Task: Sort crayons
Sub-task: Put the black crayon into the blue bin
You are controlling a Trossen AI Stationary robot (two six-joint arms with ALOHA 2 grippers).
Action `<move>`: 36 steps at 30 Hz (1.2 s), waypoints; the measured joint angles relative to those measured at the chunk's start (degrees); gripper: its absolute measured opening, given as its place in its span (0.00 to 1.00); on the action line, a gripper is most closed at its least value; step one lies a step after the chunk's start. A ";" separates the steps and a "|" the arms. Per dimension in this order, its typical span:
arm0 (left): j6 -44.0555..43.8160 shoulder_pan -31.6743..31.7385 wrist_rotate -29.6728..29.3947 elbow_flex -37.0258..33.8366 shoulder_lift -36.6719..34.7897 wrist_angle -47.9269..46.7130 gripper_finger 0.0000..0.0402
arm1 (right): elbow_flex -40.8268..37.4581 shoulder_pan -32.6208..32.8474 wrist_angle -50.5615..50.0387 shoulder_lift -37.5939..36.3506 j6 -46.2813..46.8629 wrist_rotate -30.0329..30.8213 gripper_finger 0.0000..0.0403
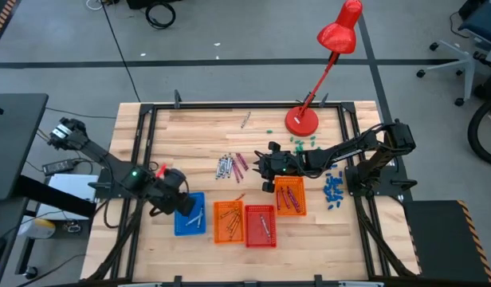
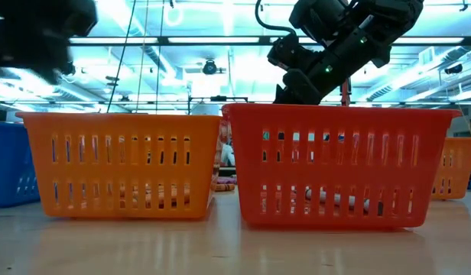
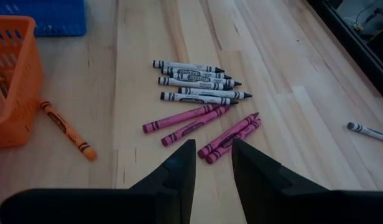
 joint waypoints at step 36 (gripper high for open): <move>46.81 37.00 4.26 0.95 27.41 22.45 0.35 | -0.04 0.15 0.59 0.02 -0.41 -0.68 0.27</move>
